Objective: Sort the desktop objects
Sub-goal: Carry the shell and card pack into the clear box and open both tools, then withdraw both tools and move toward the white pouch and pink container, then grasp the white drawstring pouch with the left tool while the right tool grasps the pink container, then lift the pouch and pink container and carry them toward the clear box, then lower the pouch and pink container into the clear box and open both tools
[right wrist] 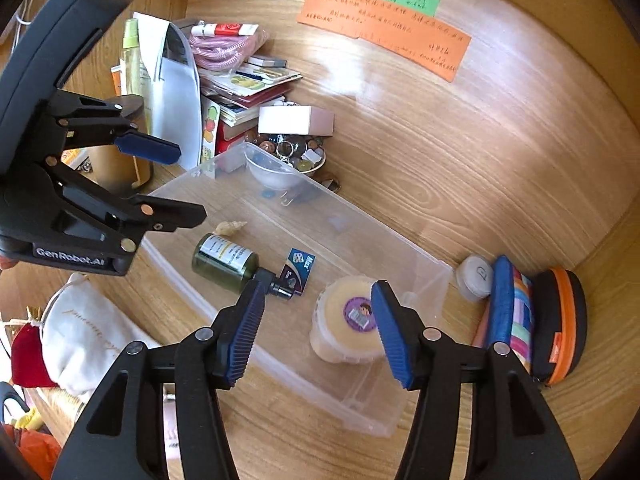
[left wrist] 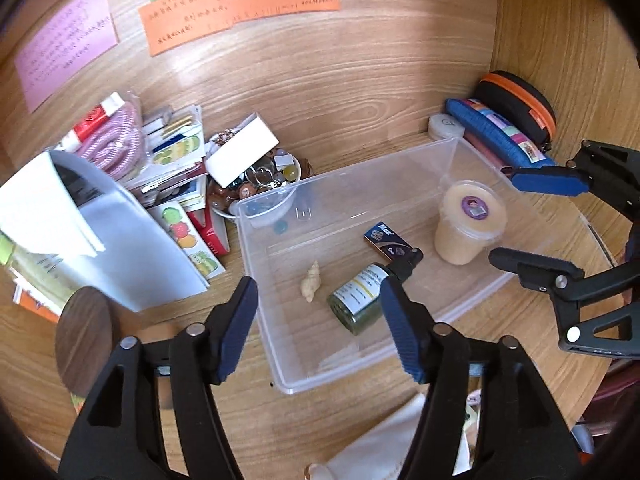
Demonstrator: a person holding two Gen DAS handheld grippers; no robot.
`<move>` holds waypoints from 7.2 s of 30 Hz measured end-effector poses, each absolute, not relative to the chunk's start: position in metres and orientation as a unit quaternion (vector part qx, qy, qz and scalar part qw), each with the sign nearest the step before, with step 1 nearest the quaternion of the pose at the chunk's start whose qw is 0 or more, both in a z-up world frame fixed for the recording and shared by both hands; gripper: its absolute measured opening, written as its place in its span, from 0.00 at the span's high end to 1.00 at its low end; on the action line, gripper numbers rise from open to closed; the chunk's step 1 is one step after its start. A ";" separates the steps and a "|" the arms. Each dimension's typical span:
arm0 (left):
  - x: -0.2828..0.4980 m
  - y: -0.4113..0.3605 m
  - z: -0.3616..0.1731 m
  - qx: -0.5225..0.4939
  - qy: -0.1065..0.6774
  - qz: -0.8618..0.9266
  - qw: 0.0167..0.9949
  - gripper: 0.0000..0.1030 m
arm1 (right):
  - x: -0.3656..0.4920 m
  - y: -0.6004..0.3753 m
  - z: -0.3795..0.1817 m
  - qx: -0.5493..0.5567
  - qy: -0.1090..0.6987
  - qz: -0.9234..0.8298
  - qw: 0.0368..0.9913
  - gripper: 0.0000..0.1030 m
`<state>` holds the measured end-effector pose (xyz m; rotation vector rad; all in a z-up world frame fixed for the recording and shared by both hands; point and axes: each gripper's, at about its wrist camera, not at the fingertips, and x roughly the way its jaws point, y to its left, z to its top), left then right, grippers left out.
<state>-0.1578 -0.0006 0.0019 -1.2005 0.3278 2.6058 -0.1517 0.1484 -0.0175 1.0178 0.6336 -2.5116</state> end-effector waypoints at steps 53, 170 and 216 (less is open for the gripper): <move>-0.030 -0.021 -0.068 -0.468 0.009 0.859 0.206 0.11 | -0.039 0.177 -0.099 0.412 0.123 -0.874 0.227 0.33; -0.231 -0.007 -0.025 -0.433 -0.041 0.877 0.203 0.66 | -0.227 0.160 -0.041 0.395 0.104 -0.887 0.215 0.62; -0.228 0.012 -0.050 -0.439 0.057 0.881 0.169 0.50 | -0.241 0.138 -0.064 0.439 0.160 -0.867 0.173 0.46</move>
